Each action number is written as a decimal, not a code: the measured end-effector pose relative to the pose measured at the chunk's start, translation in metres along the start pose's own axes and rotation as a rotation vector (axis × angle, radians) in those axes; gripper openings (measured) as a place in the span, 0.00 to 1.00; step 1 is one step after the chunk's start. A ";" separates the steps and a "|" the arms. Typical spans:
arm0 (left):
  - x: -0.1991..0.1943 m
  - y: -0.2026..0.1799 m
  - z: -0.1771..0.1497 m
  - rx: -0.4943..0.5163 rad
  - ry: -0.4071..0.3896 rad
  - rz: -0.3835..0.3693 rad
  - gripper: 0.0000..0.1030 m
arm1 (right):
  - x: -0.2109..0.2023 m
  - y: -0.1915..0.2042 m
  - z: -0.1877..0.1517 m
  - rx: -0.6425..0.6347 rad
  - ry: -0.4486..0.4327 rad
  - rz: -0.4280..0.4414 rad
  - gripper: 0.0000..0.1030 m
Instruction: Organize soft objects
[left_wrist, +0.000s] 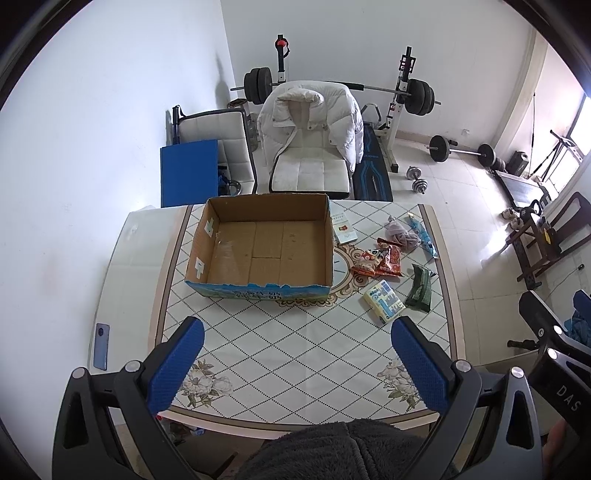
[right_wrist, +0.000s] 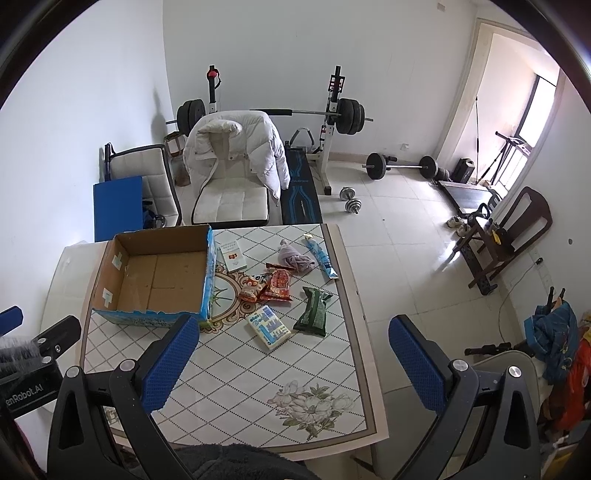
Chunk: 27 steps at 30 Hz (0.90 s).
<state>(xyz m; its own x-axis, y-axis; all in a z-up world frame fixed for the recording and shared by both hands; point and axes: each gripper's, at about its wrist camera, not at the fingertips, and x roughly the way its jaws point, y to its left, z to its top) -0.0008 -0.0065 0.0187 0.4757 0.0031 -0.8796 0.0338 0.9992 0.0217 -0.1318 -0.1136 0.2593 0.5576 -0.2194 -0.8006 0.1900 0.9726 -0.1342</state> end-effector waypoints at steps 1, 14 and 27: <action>-0.001 -0.001 0.001 0.000 0.001 0.000 1.00 | -0.001 0.000 0.000 0.000 -0.001 0.000 1.00; -0.004 -0.003 0.000 0.001 -0.002 -0.001 1.00 | -0.008 0.000 0.003 -0.003 -0.015 -0.007 1.00; -0.007 -0.003 0.001 0.002 -0.003 -0.001 1.00 | -0.009 -0.001 0.002 -0.003 -0.018 -0.003 1.00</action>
<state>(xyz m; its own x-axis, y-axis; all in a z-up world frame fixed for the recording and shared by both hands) -0.0039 -0.0101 0.0253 0.4783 0.0021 -0.8782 0.0362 0.9991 0.0221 -0.1354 -0.1128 0.2684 0.5713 -0.2240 -0.7896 0.1891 0.9721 -0.1389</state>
